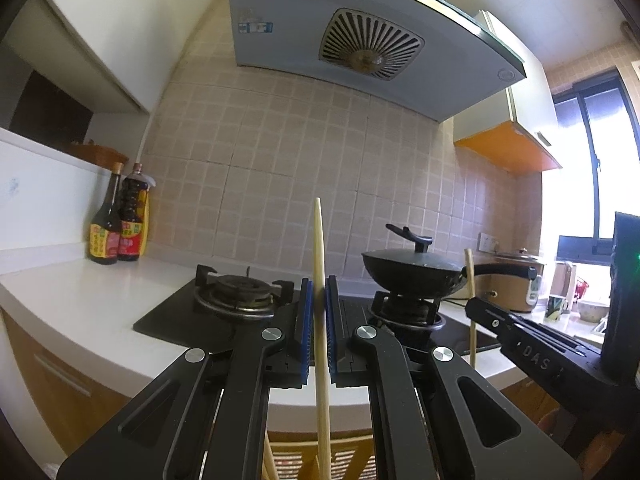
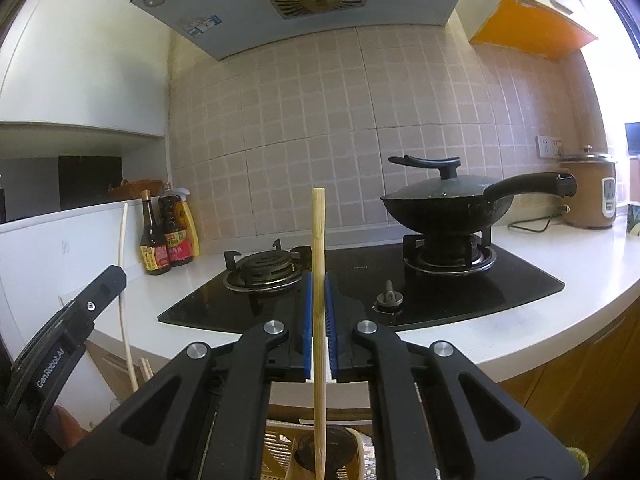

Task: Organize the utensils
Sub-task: 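Lift both chopsticks up and carry them over the caddy, then open both tools to drop the chopsticks into the caddy, then move both tools back down over the last two clear spoons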

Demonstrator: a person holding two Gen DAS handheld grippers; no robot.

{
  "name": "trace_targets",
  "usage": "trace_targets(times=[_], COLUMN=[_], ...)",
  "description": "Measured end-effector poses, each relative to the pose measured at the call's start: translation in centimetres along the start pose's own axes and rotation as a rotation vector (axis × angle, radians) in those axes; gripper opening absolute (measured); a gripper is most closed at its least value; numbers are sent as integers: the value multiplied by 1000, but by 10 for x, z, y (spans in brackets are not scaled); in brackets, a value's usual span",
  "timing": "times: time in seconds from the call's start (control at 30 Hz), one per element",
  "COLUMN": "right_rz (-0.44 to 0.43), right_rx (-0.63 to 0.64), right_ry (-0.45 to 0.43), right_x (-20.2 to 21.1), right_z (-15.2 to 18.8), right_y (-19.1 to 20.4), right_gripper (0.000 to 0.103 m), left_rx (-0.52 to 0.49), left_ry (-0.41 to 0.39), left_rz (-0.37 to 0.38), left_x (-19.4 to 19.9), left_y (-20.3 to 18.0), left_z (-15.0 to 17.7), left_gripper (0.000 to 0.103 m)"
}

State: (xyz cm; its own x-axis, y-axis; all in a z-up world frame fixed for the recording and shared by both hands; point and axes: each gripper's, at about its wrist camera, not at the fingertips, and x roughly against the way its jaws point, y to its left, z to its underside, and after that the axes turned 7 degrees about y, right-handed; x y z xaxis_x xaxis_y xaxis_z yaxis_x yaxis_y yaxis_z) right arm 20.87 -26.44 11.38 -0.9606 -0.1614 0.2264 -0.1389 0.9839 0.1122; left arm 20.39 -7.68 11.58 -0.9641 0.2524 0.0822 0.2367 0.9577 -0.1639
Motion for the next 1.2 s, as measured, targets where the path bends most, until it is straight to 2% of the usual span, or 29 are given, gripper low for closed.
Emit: trace_targets(times=[0.1, 0.13, 0.17, 0.23, 0.27, 0.33, 0.6, 0.8, 0.93, 1.0, 1.03, 1.13, 1.2], right_rz=[3, -2, -15, -31, -30, -22, 42, 49, 17, 7, 4, -19, -17], right_rx=[-4, -8, -14, -21, -22, -30, -64, -127, -190, -215, -219, -200, -193], right_ry=[14, 20, 31, 54, 67, 89, 215, 340, 495, 613, 672, 774, 820], right_x=[10, 13, 18, 30, 36, 49, 106, 131, 126, 117, 112, 105, 102], right_z=[3, 4, 4, 6, 6, 10, 31, 56, 77, 94, 104, 130, 145], right_y=[0, 0, -1, -1, -1, -1, 2, 2, -1, -2, -1, 5, 10], right_gripper=[7, 11, 18, 23, 23, 23, 23, 23, 23, 23, 23, 23, 23], left_rx=[6, 4, 1, 11, 20, 48, 89, 37, -22, -45, -57, -99, -100], left_ry=[15, 20, 31, 43, 48, 71, 190, 257, 361, 430, 470, 630, 708], left_rz=[13, 18, 28, 37, 42, 76, 153, 157, 166, 158, 153, 112, 99], left_x=[5, 7, 11, 21, 25, 39, 93, 133, 146, 146, 145, 138, 135], left_y=[2, 3, 3, 8, 10, 19, 42, 42, 37, 36, 35, 36, 41], left_z=[2, 1, 1, -2, -3, -8, -17, -8, 8, 19, 26, 58, 75], left_gripper=[7, 9, 14, 23, 33, 41, 45, 49, 52, 52, 53, 53, 53])
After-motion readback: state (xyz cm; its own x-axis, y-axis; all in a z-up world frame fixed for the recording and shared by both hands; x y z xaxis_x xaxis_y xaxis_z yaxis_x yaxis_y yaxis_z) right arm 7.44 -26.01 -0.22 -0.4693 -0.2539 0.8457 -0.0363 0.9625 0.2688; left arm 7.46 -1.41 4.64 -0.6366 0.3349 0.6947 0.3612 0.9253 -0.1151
